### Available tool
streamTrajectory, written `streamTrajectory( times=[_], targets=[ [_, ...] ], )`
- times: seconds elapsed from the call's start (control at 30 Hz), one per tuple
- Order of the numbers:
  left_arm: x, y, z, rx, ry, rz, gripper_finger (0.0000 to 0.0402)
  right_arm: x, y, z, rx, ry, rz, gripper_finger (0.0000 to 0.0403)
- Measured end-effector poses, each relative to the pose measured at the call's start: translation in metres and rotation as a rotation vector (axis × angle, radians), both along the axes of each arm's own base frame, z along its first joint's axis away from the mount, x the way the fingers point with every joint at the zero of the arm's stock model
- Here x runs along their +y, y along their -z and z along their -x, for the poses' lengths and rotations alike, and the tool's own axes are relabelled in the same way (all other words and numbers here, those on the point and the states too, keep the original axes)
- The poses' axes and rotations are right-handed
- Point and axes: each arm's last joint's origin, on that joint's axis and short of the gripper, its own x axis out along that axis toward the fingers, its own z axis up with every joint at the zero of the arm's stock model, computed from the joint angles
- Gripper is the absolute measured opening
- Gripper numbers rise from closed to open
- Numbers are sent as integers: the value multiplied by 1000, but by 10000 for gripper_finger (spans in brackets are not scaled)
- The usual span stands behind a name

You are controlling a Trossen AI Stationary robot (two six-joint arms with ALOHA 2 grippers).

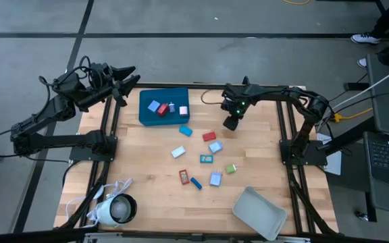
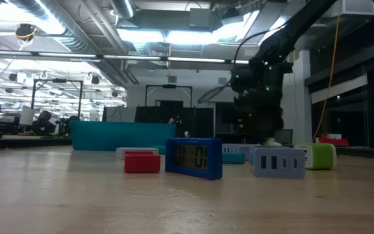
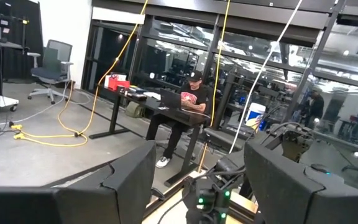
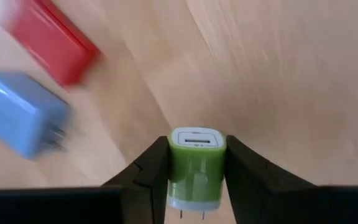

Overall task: Pick & Place Office items
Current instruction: Put the top green charger adapter into the blue bin

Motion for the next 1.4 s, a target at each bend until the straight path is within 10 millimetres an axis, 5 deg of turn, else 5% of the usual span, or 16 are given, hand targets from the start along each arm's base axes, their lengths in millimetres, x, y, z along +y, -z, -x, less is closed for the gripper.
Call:
streamTrajectory(
  times=[0.4, 0.5, 1.0, 1.27, 1.4],
  targets=[
    [0, -1, 0, 0, -5, -12, 239, -10, -111, -64, -394, -8, 66, 121],
    [0, -1, 0, -1, -18, -11, 239, -8, -127, -83, -496, 30, 112, 121],
    [-1, -1, 0, -39, 34, 45, 239, -28, -87, -198, -604, 82, 49, 121],
    [-1, -1, -1, -38, 45, 46, 239, -37, -80, -213, -595, 107, 37, 124],
    [-1, -1, -1, -37, 63, 44, 239, -37, -80, -212, -584, 100, 30, 224]
  ],
)
